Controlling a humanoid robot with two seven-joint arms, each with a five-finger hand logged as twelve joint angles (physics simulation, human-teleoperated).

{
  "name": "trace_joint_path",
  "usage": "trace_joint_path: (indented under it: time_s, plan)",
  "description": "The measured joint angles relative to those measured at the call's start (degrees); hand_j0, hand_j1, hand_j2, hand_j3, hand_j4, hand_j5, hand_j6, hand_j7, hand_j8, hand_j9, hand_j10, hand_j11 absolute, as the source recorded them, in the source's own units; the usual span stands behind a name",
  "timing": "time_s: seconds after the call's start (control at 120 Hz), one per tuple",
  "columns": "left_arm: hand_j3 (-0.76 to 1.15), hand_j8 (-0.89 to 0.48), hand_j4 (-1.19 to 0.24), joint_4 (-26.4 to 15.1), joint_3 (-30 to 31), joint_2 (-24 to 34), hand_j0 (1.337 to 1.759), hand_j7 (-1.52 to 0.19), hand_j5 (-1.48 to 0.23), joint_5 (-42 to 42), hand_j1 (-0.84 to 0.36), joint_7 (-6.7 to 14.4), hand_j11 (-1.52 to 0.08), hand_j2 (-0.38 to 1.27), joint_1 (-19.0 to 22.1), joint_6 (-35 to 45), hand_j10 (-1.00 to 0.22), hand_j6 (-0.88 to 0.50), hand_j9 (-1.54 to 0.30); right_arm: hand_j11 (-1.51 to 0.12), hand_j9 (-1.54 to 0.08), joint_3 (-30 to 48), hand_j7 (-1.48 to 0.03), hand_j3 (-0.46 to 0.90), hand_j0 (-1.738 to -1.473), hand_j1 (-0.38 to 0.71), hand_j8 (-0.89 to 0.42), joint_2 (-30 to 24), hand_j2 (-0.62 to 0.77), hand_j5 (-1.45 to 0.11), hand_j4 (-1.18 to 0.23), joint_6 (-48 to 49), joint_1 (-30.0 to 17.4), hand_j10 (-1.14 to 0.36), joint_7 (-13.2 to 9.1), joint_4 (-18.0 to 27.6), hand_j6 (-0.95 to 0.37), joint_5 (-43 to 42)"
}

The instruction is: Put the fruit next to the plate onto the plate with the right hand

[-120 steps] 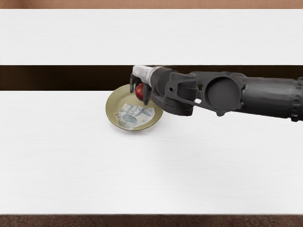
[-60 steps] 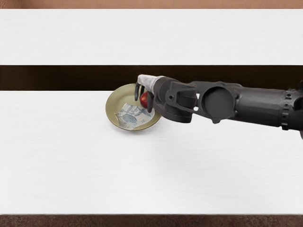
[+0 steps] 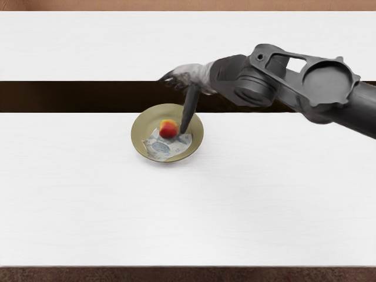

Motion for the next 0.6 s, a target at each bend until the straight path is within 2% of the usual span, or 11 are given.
trace_joint_path:
  time_s: [0.133,0.25,0.6]
  plan:
    - [0.0,0.0,0.0,0.0,0.0,0.0,1.658,0.0,0.0,0.0,0.35,0.0,0.0,0.0,0.0,0.0,0.0,0.0,0.0,-0.09,-0.09,5.79,-0.09,0.0,-1.658,-0.29,-0.05,-6.99,0.01,-0.09,-0.07,13.42,-3.36,-0.06,0.0,0.97,-0.05,5.04]
    - [0.0,0.0,0.0,0.0,0.01,0.0,1.658,0.0,0.0,0.0,0.35,0.0,0.0,0.0,0.0,0.0,0.0,0.0,0.0,-0.07,-0.07,11.95,-0.07,0.0,-1.658,-0.3,-0.04,-13.18,0.0,-0.07,-0.05,22.99,-8.54,-0.05,0.0,1.24,-0.04,9.48]
    - [0.0,0.0,0.0,0.0,0.07,0.0,1.658,0.0,0.0,-0.11,0.35,0.0,0.0,0.0,0.44,0.0,0.0,0.0,0.0,-0.04,-0.04,14.06,-0.04,0.0,-1.658,-0.31,-0.03,-30.38,0.0,-0.04,-0.03,27.5,-16.67,-0.03,0.0,1.33,-0.03,22.0]
